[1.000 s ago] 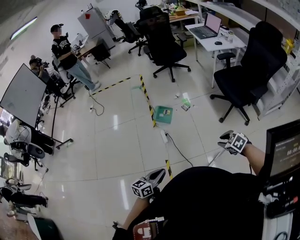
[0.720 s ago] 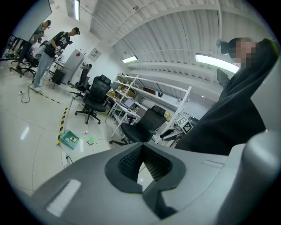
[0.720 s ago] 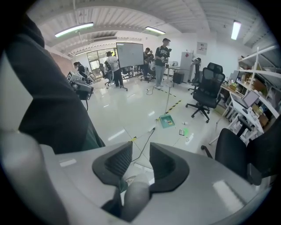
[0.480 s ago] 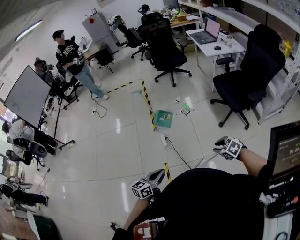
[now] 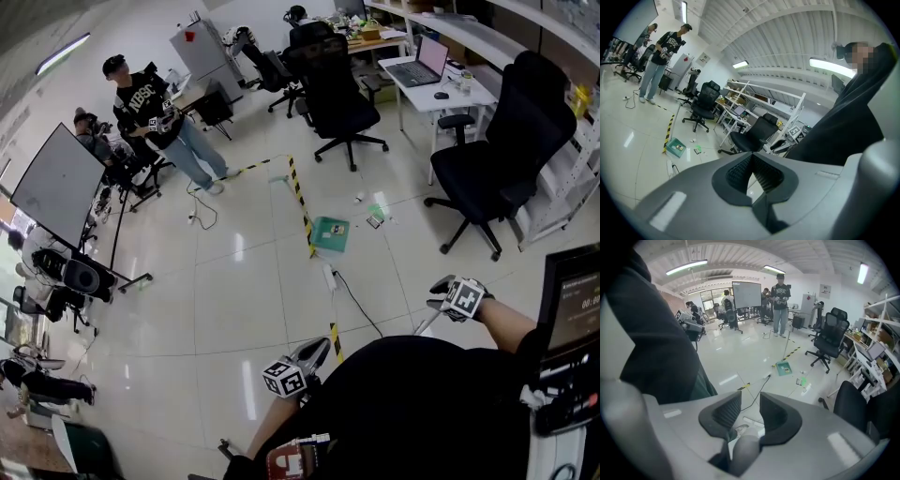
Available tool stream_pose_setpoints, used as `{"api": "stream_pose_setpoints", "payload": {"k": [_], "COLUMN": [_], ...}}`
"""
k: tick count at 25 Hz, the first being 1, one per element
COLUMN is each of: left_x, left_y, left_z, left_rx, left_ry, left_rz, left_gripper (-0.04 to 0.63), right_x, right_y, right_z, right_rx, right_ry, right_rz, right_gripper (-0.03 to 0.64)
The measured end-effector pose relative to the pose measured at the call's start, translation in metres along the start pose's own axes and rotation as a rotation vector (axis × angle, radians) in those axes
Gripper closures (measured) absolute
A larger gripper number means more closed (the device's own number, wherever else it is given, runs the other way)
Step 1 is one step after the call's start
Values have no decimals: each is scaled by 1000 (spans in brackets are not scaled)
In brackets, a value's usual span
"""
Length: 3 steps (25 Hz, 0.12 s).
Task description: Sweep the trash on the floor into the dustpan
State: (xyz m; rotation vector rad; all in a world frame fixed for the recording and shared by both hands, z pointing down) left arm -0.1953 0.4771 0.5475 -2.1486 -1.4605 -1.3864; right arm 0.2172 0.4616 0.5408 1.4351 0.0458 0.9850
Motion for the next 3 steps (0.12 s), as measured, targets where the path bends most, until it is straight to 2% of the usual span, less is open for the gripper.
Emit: {"api": "stream_pose_setpoints", "payload": {"k": [3], "left_x": [2], "left_y": [-1], "left_z": [1], "left_rx": [0], "left_ry": [-4], "left_rz": [-5], "left_gripper": [601], "right_x": [1], "right_y": [-1], "right_z": [-2], "right_rx": [-2], "right_ry": [-1], "right_rz": [-8], "right_gripper": [494]}}
Point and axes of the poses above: the fingertips, and each gripper's own axes: y forward along the fingers, z to its right, x out of its underside, the point moved 9 cm from there along -y, backward along the fingers, and after that the axes turned 7 degrees about -x, right-handed, at the moved point
